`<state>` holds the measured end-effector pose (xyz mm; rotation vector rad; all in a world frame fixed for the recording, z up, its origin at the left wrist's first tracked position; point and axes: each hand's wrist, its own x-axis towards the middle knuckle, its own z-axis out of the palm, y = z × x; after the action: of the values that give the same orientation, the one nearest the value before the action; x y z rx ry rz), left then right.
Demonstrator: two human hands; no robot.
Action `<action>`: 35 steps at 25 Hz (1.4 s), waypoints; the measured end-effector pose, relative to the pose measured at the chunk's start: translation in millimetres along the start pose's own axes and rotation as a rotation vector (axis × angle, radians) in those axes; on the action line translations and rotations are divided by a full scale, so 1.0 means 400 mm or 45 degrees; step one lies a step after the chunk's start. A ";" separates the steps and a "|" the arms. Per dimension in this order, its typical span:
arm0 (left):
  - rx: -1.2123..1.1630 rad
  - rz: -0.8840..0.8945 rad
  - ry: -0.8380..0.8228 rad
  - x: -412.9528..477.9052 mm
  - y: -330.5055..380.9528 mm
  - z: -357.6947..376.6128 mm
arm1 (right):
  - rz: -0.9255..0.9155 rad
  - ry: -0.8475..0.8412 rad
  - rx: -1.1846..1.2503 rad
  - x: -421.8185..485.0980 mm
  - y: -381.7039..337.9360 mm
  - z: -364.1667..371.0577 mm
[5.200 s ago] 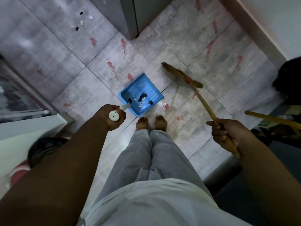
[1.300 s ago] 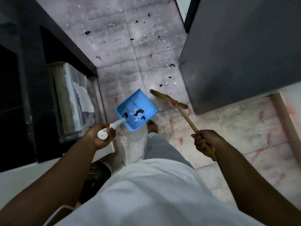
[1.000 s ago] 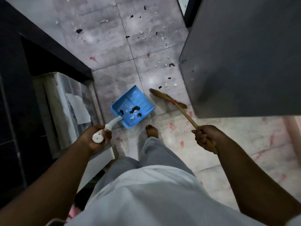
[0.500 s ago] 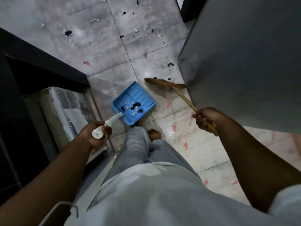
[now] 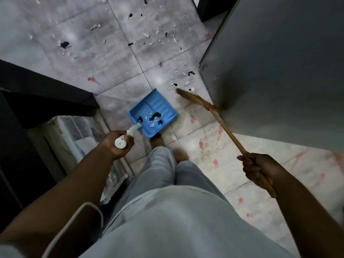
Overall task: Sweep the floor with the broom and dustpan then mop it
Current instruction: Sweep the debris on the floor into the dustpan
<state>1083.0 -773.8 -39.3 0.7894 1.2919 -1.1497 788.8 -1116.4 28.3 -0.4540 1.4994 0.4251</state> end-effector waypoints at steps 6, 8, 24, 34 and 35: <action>0.027 0.005 0.025 0.056 0.069 0.060 | 0.032 -0.113 0.386 0.071 -0.032 0.094; 0.028 0.010 0.024 0.075 0.091 0.078 | 0.031 -0.091 0.452 0.109 -0.062 0.151; 0.010 0.001 0.006 0.123 0.213 0.093 | -0.061 -0.140 0.449 0.152 -0.269 0.423; 0.004 -0.020 0.024 0.122 0.239 0.100 | 0.033 -0.012 0.048 0.172 -0.227 0.477; 0.021 -0.020 0.037 0.122 0.243 0.102 | 0.047 -0.021 0.012 0.150 -0.214 0.448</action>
<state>1182.9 -793.7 -94.9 0.8118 1.3161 -1.1665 987.9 -1093.8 -26.0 -0.4154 1.4950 0.4495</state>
